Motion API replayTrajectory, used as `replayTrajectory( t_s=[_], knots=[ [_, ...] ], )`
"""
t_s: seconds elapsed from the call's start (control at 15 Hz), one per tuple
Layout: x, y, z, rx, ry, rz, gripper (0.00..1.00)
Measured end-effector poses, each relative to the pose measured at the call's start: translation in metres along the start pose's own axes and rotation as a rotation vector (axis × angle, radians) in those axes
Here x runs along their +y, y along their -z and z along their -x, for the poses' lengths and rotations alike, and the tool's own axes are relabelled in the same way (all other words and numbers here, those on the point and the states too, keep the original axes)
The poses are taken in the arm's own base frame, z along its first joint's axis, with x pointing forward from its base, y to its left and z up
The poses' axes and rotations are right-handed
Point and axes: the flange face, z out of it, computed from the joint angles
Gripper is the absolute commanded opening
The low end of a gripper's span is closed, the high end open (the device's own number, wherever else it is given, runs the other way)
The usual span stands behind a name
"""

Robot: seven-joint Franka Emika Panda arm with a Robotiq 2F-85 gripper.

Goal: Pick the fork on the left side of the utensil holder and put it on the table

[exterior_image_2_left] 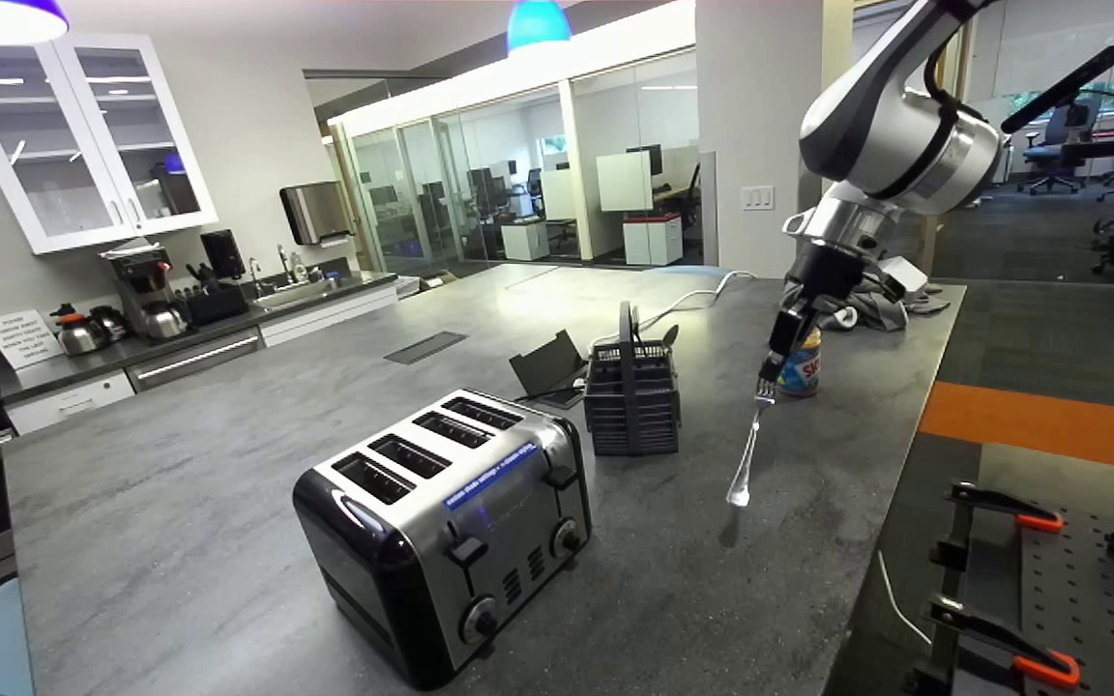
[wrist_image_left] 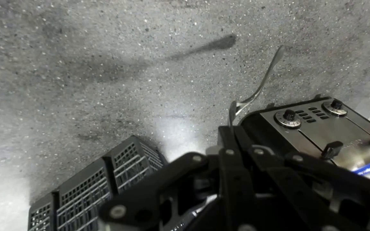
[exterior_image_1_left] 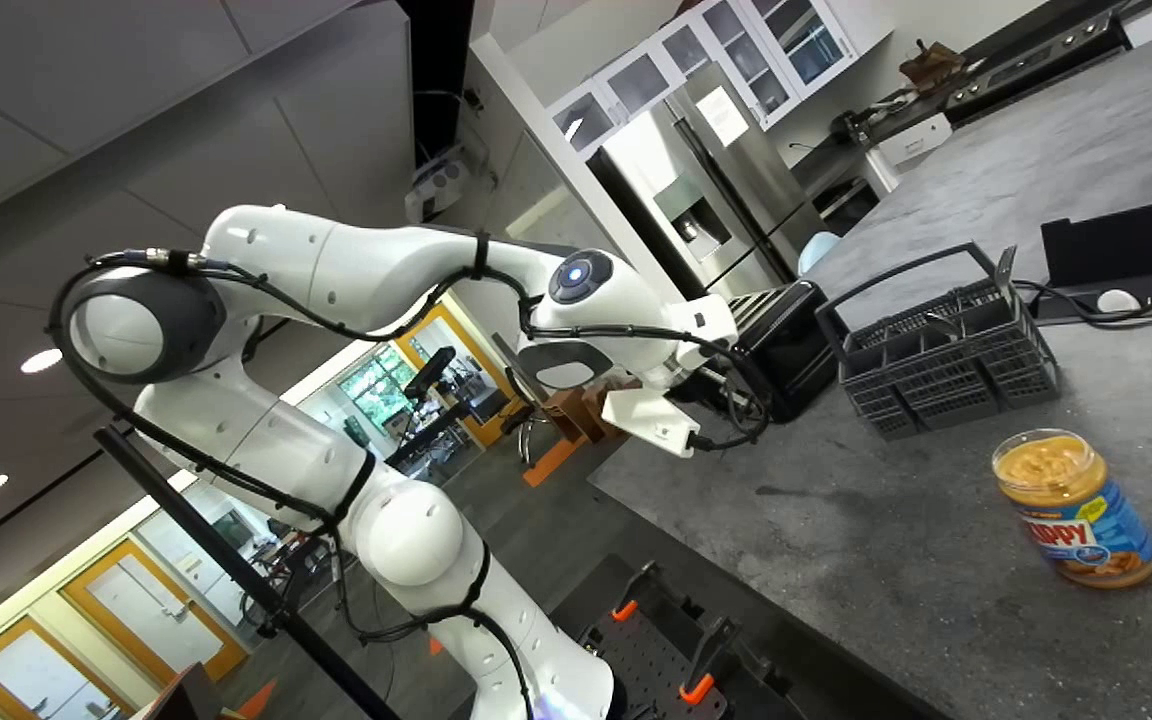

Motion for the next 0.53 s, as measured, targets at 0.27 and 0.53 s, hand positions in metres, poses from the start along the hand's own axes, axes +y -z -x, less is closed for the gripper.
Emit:
replayTrajectory(
  t_s=[0.27, 0.53],
  knots=[
    [0.028, -0.017, 0.014, -0.027, -0.013, 0.003, 0.01],
    [0.049, -0.039, 0.015, -0.073, -0.034, 0.029, 0.01]
  ],
)
